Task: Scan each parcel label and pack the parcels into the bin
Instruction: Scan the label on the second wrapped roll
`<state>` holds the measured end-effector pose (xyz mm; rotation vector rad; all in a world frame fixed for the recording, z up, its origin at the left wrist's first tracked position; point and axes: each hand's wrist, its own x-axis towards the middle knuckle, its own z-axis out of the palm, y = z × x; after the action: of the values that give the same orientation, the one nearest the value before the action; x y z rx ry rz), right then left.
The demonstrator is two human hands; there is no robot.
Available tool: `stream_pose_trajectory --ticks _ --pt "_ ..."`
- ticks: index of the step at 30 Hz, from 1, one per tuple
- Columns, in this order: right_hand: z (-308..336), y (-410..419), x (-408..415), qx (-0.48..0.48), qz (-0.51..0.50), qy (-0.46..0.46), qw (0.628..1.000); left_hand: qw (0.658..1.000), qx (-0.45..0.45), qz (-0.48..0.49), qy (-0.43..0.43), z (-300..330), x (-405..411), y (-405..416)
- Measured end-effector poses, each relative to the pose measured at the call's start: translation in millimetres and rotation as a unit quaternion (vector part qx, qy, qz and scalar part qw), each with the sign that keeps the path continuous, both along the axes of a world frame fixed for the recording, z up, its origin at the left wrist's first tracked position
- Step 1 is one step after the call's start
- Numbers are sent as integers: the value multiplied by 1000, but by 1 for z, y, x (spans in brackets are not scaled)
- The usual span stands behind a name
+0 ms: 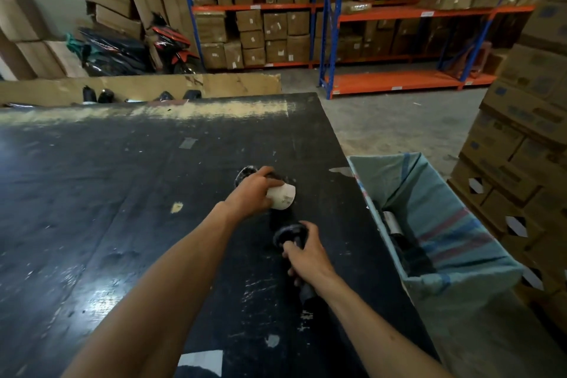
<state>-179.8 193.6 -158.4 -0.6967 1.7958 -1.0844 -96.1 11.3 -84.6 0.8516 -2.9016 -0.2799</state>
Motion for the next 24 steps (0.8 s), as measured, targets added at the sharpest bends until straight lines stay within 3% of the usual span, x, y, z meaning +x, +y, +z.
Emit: stream_pose_trajectory --ticks 6,9,24 --pt "37 -10 -16 -126 -7 -66 990 975 72 112 176 -13 67 -7" --pt "56 -22 -11 -163 4 -41 986 960 87 149 222 -18 92 -8" --pt "90 -45 31 -195 55 103 974 929 87 216 288 -17 142 -8"
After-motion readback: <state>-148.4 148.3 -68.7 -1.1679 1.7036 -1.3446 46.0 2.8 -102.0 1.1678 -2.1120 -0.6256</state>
